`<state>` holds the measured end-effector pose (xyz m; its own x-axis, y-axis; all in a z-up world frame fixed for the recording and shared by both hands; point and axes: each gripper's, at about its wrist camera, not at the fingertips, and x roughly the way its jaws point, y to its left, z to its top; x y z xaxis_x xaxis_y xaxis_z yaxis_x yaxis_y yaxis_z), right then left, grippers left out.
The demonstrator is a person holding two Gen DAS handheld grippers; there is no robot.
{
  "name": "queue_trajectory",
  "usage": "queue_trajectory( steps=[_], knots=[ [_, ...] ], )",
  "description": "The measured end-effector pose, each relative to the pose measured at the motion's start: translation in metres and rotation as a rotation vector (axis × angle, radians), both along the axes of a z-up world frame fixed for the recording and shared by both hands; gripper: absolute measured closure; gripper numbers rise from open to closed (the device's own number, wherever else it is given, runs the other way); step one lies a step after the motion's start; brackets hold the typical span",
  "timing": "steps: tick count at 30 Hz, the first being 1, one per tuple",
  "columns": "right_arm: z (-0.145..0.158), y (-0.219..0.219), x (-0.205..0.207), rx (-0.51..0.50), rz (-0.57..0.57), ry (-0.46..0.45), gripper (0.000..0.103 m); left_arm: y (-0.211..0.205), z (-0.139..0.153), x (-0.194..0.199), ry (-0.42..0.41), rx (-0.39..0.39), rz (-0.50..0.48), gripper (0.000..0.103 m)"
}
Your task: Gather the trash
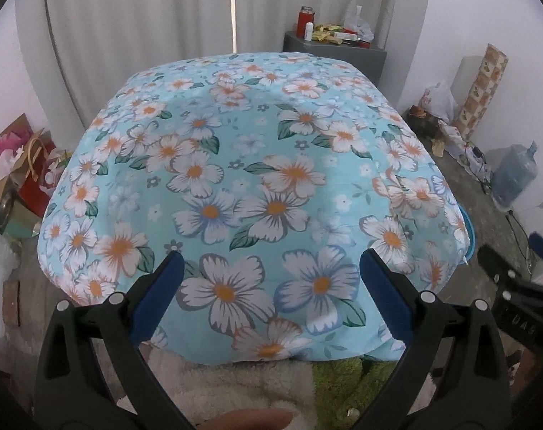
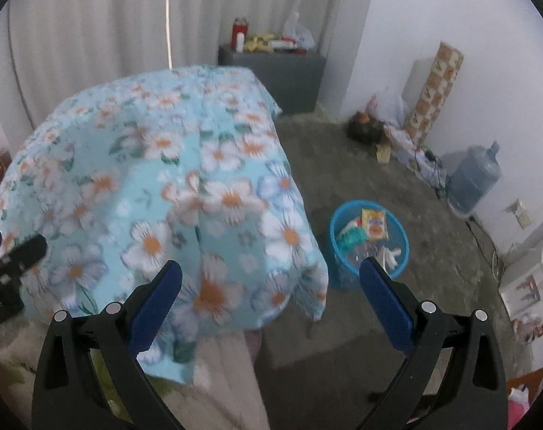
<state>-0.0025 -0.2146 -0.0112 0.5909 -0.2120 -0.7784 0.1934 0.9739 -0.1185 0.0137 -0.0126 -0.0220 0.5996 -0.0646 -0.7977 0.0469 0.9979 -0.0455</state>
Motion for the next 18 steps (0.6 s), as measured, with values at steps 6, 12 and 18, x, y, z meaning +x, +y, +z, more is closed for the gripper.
queue_trajectory(
  steps=[6, 12, 18],
  knots=[
    [-0.007, -0.008, -0.007, 0.001, -0.027, 0.034, 0.006, 0.0, -0.002, 0.001, 0.016, 0.003, 0.013, 0.009],
    [-0.007, -0.015, -0.009, -0.005, -0.05, 0.034, 0.007, -0.003, -0.002, 0.0, 0.019, 0.011, 0.001, 0.009],
    [-0.007, -0.019, -0.009, -0.011, -0.061, 0.037, 0.006, -0.007, -0.002, 0.001, 0.019, 0.019, -0.012, 0.009]
  ],
)
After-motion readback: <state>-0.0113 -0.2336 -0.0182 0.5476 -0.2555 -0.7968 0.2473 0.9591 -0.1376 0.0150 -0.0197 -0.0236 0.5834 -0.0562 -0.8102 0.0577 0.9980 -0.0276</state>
